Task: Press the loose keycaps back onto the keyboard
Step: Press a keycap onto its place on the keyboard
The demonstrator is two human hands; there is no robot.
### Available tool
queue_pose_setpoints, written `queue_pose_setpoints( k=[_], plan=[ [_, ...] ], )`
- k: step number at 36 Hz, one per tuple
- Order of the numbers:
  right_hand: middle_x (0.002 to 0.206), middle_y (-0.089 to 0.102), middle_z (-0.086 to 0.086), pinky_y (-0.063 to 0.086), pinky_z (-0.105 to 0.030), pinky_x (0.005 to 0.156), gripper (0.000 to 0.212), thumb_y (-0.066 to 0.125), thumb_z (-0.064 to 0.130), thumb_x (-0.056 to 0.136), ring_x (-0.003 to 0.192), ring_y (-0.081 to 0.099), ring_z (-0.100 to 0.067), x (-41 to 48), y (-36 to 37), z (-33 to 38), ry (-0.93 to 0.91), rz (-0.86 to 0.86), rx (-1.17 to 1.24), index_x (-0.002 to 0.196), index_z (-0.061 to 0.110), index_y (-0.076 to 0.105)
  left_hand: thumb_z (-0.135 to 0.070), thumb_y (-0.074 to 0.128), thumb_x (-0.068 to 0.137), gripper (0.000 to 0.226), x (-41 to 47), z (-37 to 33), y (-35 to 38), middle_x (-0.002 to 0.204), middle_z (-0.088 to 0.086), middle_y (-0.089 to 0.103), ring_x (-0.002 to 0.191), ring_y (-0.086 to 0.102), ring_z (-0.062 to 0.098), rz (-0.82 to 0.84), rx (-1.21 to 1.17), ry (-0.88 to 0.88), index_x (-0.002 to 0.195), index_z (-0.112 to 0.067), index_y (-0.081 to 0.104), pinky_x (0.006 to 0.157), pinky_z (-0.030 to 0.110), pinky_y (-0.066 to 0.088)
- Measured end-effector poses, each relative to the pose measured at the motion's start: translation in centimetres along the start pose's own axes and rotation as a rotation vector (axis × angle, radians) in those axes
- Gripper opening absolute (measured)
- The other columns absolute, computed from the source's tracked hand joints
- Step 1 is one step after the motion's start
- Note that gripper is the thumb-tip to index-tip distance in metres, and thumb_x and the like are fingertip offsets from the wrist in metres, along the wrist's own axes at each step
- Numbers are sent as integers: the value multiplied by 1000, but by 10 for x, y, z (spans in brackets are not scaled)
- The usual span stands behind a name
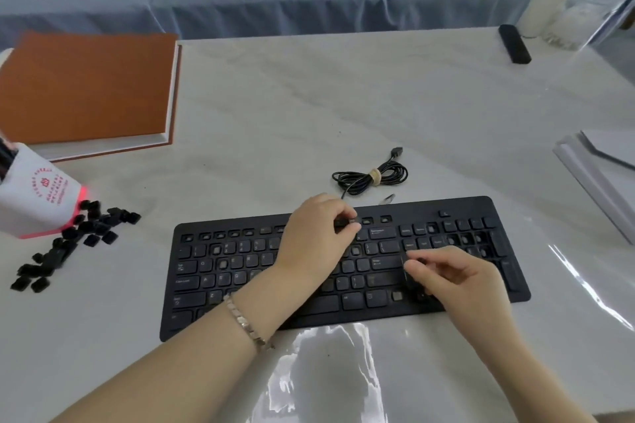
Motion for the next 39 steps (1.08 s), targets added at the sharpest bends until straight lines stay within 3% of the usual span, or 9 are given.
queue_pose_setpoints(
  k=[6,11,15,21,23,25,28,32,39],
  plan=[
    [55,68,-2,48,-13,50,14,73,-2,71,47,60,-7,4,1,-11,79,47,83,74,12,70,-21,71,82,12,18,-7,17,103,-5,64,105,51,12,-16,87,78,92,-15,74,96,31,35],
    [48,56,10,41,-9,48,14,65,7,82,44,48,0,10,-5,-18,57,23,12,87,18,72,-22,72,81,12,23,-2,23,113,-8,60,112,48,8,-25,13,15,93,-18,75,102,29,30],
    [48,51,11,39,-14,50,14,60,13,88,46,45,-1,21,-1,-27,113,58,-40,79,20,69,-22,74,80,12,23,5,23,114,-10,58,109,51,7,-26,-85,-37,91,-20,76,103,27,33],
    [49,50,7,38,-22,52,30,43,2,91,50,42,-9,48,8,-30,235,108,-82,79,18,66,-18,74,79,11,22,5,24,106,-11,61,105,51,1,-56,-104,-3,90,-18,77,100,22,32],
    [51,50,10,37,-23,55,26,47,9,91,50,42,-8,59,13,-19,159,124,-160,82,21,68,-17,75,78,12,22,6,24,107,-7,64,106,51,2,-66,-103,7,89,-17,77,102,25,34],
    [56,48,9,36,-15,55,14,57,16,88,51,42,-5,68,19,-6,61,145,-232,83,21,69,-16,76,77,12,21,6,23,108,-4,66,109,54,8,-84,-98,23,89,-16,77,102,28,36],
    [57,42,7,32,-13,51,3,67,18,82,52,39,-5,80,30,4,-33,176,-337,81,21,67,-15,76,77,13,22,6,22,111,-3,67,113,53,9,-101,-92,31,90,-15,77,101,22,33],
    [54,40,8,31,-16,50,14,71,21,79,49,37,-5,92,39,5,-44,201,-413,69,26,63,-14,77,76,16,23,11,23,115,-1,66,108,48,-1,-90,-140,12,92,-12,77,96,11,27],
    [47,39,10,31,-20,51,16,71,24,78,47,36,-4,95,43,2,-72,227,-478,65,29,64,-14,78,75,16,26,17,25,116,-3,65,105,47,-3,-64,-182,-22,90,-13,77,97,11,28]
  ],
)
Point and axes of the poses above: each hand's wrist, its own x-axis towards the middle knuckle, its own y-axis out of the palm, z = x × y, the point moved 9 cm from there along x, towards the middle knuckle
